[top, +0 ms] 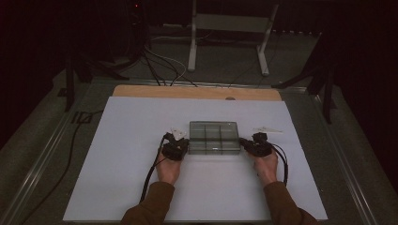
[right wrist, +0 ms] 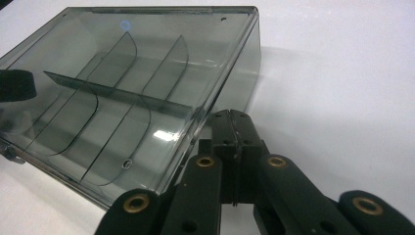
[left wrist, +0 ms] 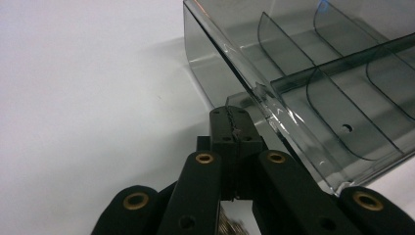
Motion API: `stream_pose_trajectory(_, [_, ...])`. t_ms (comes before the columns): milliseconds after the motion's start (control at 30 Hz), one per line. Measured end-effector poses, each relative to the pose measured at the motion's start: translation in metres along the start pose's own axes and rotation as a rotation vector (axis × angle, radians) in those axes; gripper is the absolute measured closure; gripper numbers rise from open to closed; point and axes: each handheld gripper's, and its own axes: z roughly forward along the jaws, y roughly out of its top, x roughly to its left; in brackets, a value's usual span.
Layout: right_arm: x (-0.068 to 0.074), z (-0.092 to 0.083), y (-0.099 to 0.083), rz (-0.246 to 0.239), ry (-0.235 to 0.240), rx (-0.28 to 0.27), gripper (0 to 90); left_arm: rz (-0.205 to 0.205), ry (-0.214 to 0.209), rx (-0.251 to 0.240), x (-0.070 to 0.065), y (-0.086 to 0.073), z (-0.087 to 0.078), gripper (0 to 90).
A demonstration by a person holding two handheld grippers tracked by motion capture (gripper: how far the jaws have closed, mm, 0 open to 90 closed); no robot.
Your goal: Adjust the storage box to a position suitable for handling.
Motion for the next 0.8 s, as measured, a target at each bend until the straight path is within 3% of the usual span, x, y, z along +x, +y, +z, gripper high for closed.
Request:
stream_pose_trajectory(300, [0.011,-0.019,-0.016,-0.022,0.004,0.009,90.0,-0.025,-0.029,-0.006,-0.007,-0.015,-0.017,90.0])
stream_pose_trajectory(533, [0.023,-0.034,-0.031,-0.045,0.023,0.027,90.0,-0.011,-0.031,-0.015,-0.013,-0.028,-0.039,90.0])
stream_pose_trajectory(800, [0.033,-0.039,-0.037,-0.07,0.033,0.041,90.0,0.007,-0.03,-0.017,-0.015,-0.039,-0.053,90.0])
